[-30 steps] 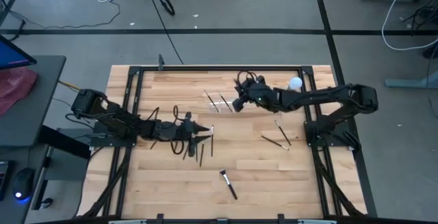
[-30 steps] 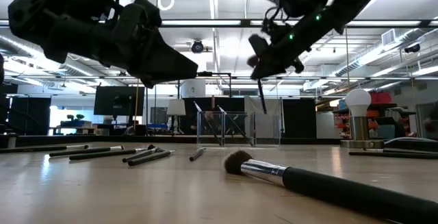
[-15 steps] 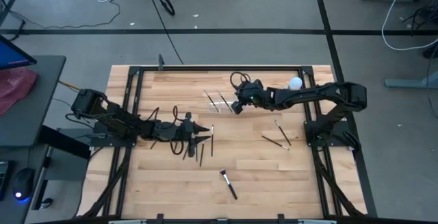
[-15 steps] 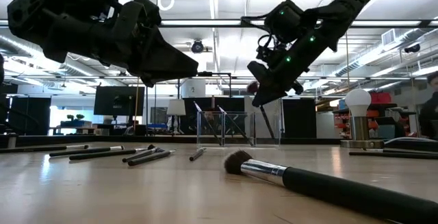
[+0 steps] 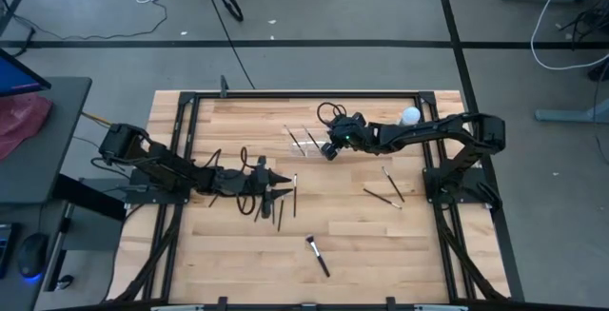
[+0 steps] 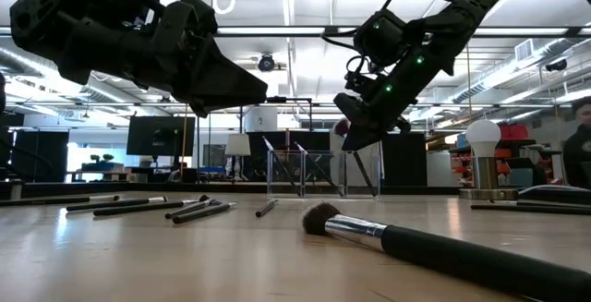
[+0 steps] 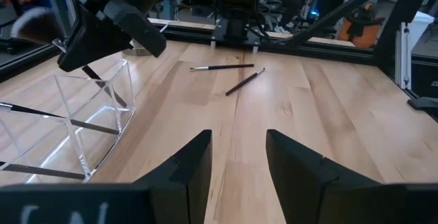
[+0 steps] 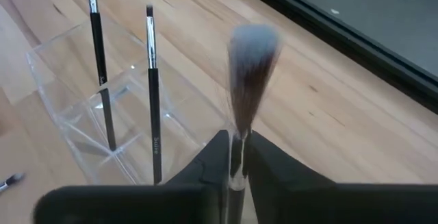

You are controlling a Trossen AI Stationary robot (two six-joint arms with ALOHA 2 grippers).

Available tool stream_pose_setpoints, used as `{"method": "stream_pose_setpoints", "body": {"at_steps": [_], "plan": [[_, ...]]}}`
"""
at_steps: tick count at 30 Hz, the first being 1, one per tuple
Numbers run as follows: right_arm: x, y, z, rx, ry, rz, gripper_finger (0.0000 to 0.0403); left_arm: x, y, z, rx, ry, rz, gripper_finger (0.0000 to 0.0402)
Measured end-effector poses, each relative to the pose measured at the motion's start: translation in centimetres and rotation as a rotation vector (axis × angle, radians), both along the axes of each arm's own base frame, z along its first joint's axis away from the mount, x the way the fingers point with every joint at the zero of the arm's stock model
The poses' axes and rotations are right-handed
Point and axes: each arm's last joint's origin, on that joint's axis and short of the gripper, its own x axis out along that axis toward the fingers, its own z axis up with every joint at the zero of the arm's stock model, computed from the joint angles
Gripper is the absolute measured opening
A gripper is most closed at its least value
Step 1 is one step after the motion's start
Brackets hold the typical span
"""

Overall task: Put items in baskets/containers
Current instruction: Put the black highlighter brush into the transparent organizer, then put the black eyeshadow brush into the transparent organizer

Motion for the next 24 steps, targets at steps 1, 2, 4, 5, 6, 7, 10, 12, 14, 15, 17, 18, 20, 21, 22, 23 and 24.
{"method": "stream_pose_setpoints", "body": {"at_steps": [1,2,4,5,6,7,10,12,14,15,17,18,20,21,22,23,24], "plan": [[0.0,0.0,0.0,0.004,0.000,-0.003,0.0065,0.0,0.0,0.0,0.000,0.000,0.000,0.0145],[0.0,0.0,0.0,0.004,-0.001,-0.003,0.0076,0.0,0.0,0.0,0.000,0.000,0.000,0.0145],[0.0,0.0,0.0,0.003,-0.001,-0.004,0.0099,0.0,0.0,0.0,0.000,0.000,0.000,0.0145],[0.0,0.0,0.0,-0.003,0.000,-0.006,0.0111,0.0,0.0,0.0,0.000,0.000,0.000,0.0145],[0.0,0.0,0.0,-0.013,0.001,-0.004,0.0122,0.0,0.0,0.0,0.000,0.000,0.000,0.0145],[0.0,0.0,0.2,-0.022,0.001,0.003,0.0133,0.0,0.0,0.0,0.000,0.000,0.000,0.0145],[0.0,0.0,1.2,-0.044,-0.043,0.007,0.0158,0.0,0.0,0.0,-0.001,0.000,0.000,0.0145],[-0.3,0.1,2.2,-0.055,-0.081,0.006,0.0167,0.0,0.0,0.0,-0.001,0.000,0.000,0.0145],[-0.6,0.4,3.3,-0.064,-0.115,0.012,0.0169,0.0,0.0,0.0,-0.001,0.000,0.000,0.0145],[-0.8,0.7,4.0,-0.067,-0.132,0.019,0.0169,0.0,0.0,0.0,-0.001,0.000,0.000,0.0145],[-1.2,1.8,5.2,-0.070,-0.155,0.049,0.0164,0.0,0.0,0.0,-0.001,0.000,0.000,0.0145],[-1.5,2.5,5.7,-0.070,-0.164,0.071,0.0161,0.0,0.0,0.0,-0.001,0.000,0.000,0.0145],[-2.1,4.1,6.6,-0.063,-0.157,0.124,0.0155,0.0,0.0,0.0,-0.001,0.000,0.000,0.0145],[-2.4,5.1,6.9,-0.058,-0.148,0.155,0.0151,0.0,0.0,0.0,-0.001,0.000,0.000,0.0145],[-2.7,6.0,7.1,-0.049,-0.142,0.184,0.0147,0.0,0.0,0.0,-0.001,0.000,0.000,0.0145],[-3.1,7.1,7.3,-0.037,-0.125,0.217,0.0143,0.0,0.0,0.0,-0.001,0.000,0.000,0.0145],[-3.5,8.1,7.4,-0.021,-0.109,0.244,0.0138,0.0,0.0,0.0,-0.001,0.000,0.000,0.0145]]}}
